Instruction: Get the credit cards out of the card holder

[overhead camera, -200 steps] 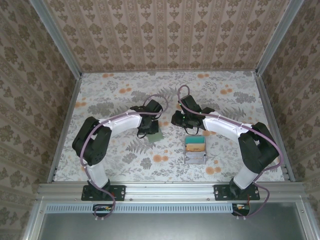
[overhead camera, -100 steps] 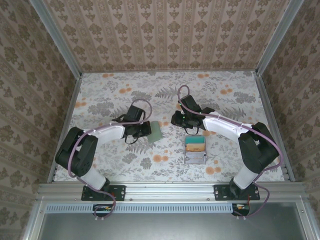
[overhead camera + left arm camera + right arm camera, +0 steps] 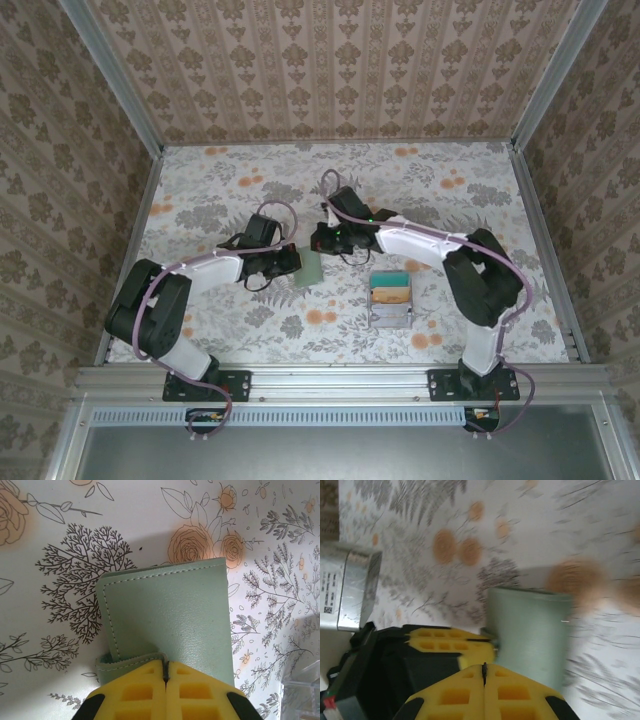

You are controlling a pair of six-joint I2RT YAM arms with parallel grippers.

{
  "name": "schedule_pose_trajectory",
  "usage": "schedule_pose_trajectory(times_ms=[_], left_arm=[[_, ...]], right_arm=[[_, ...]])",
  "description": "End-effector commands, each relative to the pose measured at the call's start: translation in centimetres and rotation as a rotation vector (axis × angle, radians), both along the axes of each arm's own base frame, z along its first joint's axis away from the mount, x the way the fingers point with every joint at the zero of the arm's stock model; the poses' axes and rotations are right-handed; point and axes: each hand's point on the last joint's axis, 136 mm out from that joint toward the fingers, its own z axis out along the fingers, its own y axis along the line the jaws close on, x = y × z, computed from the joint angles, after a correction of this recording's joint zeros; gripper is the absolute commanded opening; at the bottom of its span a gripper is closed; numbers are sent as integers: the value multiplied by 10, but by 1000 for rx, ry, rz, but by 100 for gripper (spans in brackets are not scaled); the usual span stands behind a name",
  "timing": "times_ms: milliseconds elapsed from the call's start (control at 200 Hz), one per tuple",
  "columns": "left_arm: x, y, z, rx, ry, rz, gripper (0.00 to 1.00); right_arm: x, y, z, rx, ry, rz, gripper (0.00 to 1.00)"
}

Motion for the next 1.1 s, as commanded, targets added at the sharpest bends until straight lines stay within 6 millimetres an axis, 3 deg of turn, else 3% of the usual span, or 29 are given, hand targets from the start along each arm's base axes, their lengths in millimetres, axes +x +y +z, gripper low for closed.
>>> schedule_pose_trajectory(times_ms=[0, 200, 360, 565, 595, 735, 890, 1095], left_arm=[[-2, 1, 1, -2, -13, -19, 0], [-2, 1, 2, -1, -17, -19, 0], [-2, 5, 7, -3, -28, -15, 0], [-6, 24, 12, 5, -46, 19, 0], [-1, 36, 11, 8, -43, 54, 0], [-3, 46, 14, 3, -52, 75, 0], [-6, 35, 21, 5, -61, 24, 0], [-11, 14, 23, 34, -70, -17, 27]], right_arm=[[-7, 22, -16, 40, 88, 51, 0], [-13, 16, -58, -35, 192, 24, 0], [-20, -19, -99, -237, 240, -41, 0], [-25, -44, -117, -317, 266, -92, 0], [-25, -46, -118, -323, 266, -96, 0], [-25, -48, -119, -329, 262, -101, 0], [-20, -33, -103, -246, 221, -67, 0], [-1, -15, -51, -115, 92, -42, 0]])
